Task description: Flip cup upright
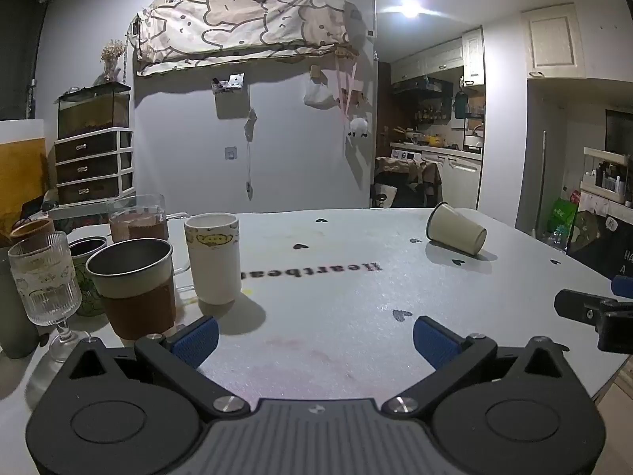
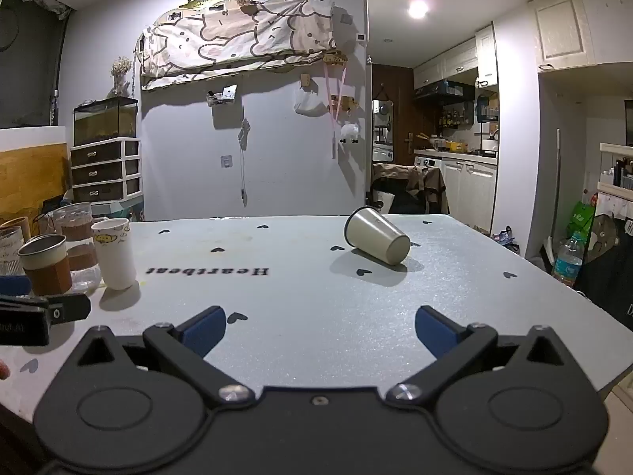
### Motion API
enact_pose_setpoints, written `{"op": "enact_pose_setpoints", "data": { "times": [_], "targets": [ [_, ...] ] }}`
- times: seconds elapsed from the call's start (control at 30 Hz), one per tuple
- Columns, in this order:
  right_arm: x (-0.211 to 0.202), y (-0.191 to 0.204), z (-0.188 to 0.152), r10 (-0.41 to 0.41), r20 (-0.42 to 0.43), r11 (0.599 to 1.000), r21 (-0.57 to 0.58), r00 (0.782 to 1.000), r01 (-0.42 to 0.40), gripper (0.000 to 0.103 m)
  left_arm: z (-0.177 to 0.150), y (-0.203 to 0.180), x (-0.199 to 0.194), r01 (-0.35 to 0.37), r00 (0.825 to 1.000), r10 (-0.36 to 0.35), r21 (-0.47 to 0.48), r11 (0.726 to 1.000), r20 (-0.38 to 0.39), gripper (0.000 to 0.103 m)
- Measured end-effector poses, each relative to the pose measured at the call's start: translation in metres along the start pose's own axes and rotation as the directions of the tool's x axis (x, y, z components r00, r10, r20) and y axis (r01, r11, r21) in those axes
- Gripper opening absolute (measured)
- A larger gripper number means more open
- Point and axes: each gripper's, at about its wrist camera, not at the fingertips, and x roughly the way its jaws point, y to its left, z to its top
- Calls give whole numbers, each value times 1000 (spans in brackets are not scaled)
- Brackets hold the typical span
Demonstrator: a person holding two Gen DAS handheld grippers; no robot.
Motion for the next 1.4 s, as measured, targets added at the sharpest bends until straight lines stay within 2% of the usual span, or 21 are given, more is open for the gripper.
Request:
{"op": "enact_pose_setpoints", "data": {
  "times": [1.4],
  "targets": [
    [8, 1, -4, 1, -12, 1000, -2, 1000, -1, 103, 1, -1, 0, 10, 1000, -10, -7, 1000, 3, 103]
  ]
}}
